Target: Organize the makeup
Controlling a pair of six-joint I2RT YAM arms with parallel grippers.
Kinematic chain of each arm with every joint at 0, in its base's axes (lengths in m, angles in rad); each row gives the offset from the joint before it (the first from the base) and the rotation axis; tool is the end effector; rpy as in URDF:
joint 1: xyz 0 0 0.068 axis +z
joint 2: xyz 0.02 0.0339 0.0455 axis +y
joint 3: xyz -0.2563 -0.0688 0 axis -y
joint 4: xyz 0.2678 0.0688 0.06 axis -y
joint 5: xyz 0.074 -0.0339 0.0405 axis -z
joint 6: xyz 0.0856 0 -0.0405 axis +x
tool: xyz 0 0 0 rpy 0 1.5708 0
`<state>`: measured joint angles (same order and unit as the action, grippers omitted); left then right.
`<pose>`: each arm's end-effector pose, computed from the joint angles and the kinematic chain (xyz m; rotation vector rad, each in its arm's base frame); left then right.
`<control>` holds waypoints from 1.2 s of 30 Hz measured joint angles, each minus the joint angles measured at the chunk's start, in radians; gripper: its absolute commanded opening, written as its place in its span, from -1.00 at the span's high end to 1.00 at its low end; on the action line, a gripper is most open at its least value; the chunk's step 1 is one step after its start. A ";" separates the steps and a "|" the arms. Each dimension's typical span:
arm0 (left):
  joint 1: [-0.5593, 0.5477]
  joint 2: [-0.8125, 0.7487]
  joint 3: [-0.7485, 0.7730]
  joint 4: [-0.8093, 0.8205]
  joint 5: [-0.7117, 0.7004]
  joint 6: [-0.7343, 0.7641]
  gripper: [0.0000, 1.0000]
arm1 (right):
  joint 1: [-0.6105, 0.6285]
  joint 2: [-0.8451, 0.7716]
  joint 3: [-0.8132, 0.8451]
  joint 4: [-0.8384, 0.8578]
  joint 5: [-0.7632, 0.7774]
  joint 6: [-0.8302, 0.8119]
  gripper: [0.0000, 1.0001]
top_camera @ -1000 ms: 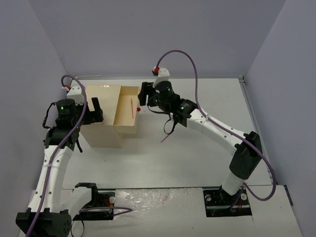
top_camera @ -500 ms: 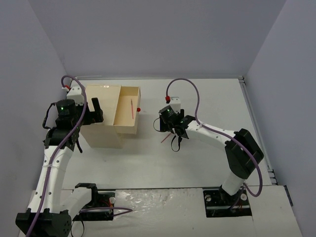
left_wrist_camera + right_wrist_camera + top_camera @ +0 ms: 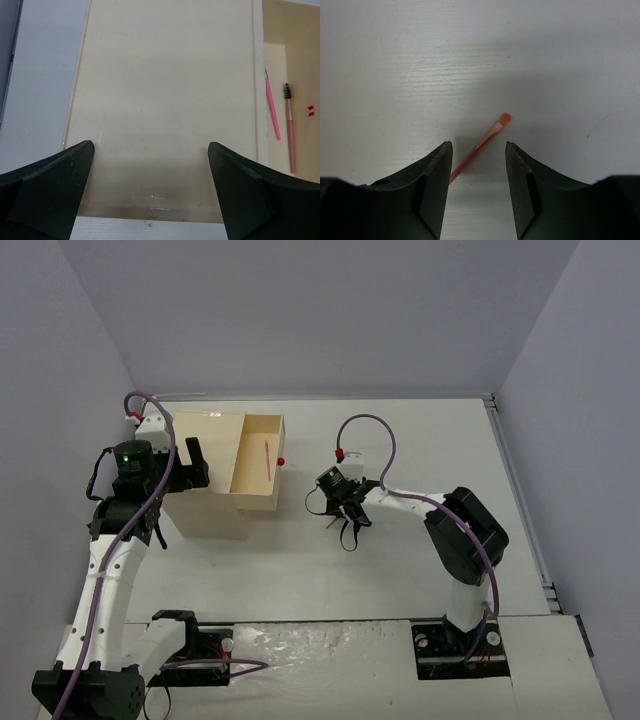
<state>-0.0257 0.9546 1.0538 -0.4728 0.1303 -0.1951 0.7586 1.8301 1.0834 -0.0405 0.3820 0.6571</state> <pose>0.2800 -0.0183 0.3509 -0.0785 1.9493 -0.2728 0.3350 0.2735 0.1147 0.0667 2.3030 0.2796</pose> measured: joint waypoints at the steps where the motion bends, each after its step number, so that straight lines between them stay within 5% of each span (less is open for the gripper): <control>1: 0.000 0.000 0.000 0.000 0.000 0.000 -0.94 | 0.000 0.003 -0.004 0.000 0.000 0.006 0.17; 8: 0.000 0.000 0.000 0.000 0.000 0.000 -0.94 | -0.004 0.027 -0.014 0.010 0.004 0.035 0.31; 19: 0.000 0.000 0.000 0.000 0.000 0.000 -0.94 | -0.008 0.032 -0.023 0.044 0.013 0.036 0.97; 29: 0.000 0.000 0.000 0.000 0.000 0.000 -0.94 | -0.017 0.010 -0.027 0.035 -0.010 -0.022 1.00; 36: 0.000 0.000 0.000 0.000 0.000 0.000 -0.94 | -0.018 -0.157 0.076 -0.010 -0.084 -0.118 1.00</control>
<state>-0.0257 0.9546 1.0538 -0.4727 0.1307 -0.1951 0.7403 1.6731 1.1596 -0.0508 0.2982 0.5393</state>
